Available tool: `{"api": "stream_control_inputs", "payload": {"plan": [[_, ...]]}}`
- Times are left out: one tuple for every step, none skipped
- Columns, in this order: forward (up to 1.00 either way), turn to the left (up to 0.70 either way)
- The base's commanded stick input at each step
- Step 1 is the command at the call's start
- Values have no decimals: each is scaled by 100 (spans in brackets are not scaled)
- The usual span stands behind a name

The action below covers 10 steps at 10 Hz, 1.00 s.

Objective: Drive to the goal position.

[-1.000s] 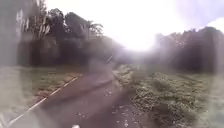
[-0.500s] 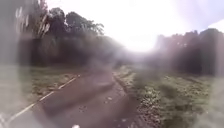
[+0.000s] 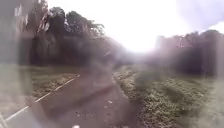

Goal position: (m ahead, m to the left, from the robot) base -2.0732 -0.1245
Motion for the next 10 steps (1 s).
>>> {"api": "stream_control_inputs", "payload": {"plan": [[5, 0], [5, 0], [5, 0], [5, 0], [5, 0], [5, 0], [5, 0], [5, 0], [5, 0], [5, 0]]}}
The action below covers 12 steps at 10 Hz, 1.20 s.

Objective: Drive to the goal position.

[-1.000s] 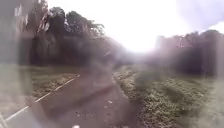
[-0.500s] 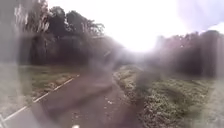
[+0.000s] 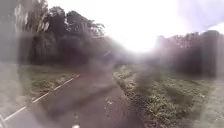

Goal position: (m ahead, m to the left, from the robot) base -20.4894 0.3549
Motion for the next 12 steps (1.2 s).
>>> {"api": "stream_control_inputs", "payload": {"plan": [[5, 0], [5, 0], [6, 0], [8, 0], [10, 0], [70, 0], [70, 0], [50, 0], [23, 0], [6, 1], [5, 5], [6, 23]]}}
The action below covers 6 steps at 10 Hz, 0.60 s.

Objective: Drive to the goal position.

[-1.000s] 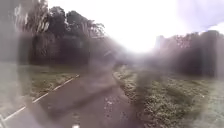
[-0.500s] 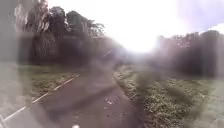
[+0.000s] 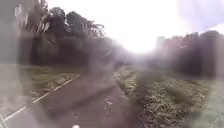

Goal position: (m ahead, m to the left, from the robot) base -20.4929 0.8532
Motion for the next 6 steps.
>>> {"api": "stream_control_inputs", "payload": {"plan": [[6, 24], [6, 25], [6, 23], [5, 21], [6, 23], [6, 23]]}}
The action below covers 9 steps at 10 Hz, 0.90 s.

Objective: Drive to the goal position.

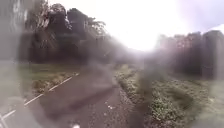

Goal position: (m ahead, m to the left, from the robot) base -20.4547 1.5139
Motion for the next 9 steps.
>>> {"api": "stream_control_inputs", "payload": {"plan": [[6, 23], [6, 23], [6, 23], [6, 23], [6, 23], [6, 23], [6, 23], [6, 24], [6, 23]]}}
